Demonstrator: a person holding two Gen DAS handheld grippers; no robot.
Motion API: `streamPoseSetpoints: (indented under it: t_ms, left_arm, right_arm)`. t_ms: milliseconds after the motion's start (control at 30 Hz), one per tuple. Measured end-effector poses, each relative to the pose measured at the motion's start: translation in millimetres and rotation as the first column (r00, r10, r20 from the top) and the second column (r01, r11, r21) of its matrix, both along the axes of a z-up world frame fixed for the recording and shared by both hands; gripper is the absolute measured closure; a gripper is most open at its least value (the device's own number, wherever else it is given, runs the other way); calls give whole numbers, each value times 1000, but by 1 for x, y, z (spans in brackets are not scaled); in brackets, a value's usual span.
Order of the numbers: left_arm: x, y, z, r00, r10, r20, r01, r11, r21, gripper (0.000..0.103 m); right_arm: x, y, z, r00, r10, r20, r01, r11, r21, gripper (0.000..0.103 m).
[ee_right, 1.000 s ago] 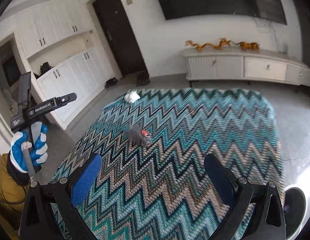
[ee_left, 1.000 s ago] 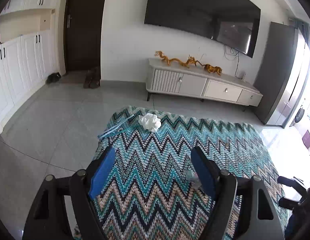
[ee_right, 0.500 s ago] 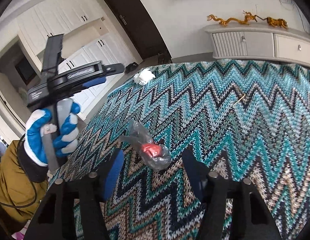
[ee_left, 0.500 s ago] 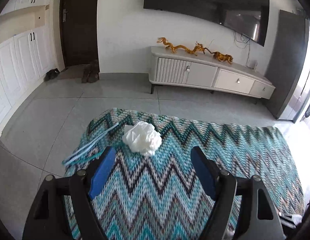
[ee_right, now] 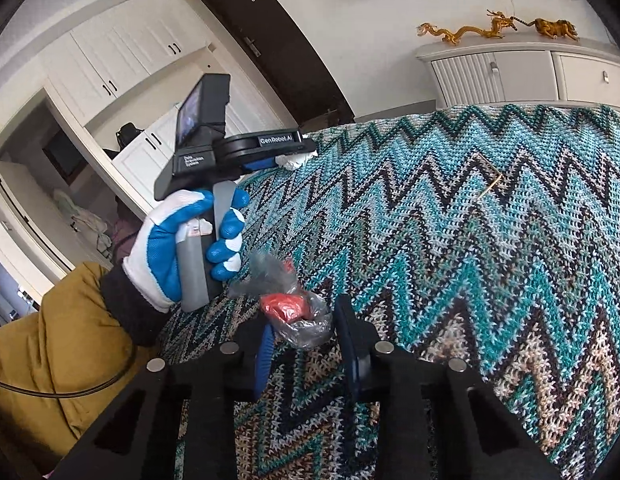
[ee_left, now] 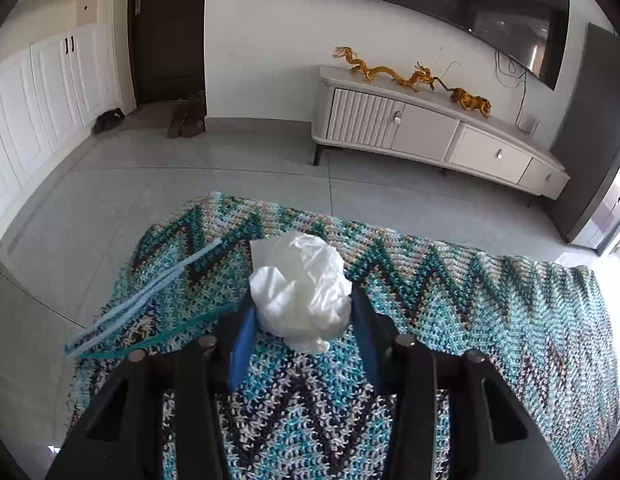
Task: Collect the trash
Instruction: 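Grasp the white tissue with the left tool while the right tool grasps the clear wrapper with red cap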
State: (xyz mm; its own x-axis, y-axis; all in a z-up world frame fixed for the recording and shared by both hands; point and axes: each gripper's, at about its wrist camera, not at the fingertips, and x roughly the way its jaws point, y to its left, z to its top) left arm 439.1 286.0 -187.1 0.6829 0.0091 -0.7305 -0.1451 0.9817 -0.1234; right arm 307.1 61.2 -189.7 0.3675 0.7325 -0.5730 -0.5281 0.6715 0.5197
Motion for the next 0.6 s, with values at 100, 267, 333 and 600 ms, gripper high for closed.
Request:
streamPoseSetpoints:
  t_ms: [100, 267, 333, 600]
  left_arm:
    - [-1, 3, -6, 1000, -17, -9, 17, 999, -36, 76]
    - [-8, 3, -4, 999, -38, 34, 40, 997, -59, 83]
    - [-13, 6, -3, 998, -42, 53, 46, 995, -88, 83]
    - [-15, 7, 0, 996, -64, 69, 71, 992, -107, 85]
  right_arm:
    - [0, -1, 0, 1000, 3, 0, -3, 1000, 7, 87]
    - [3, -7, -2, 1000, 1, -21, -1, 999, 34, 89]
    - [5, -10, -3, 1000, 4, -28, -3, 999, 44, 89]
    - [12, -17, -7, 998, 20, -51, -17, 998, 63, 89]
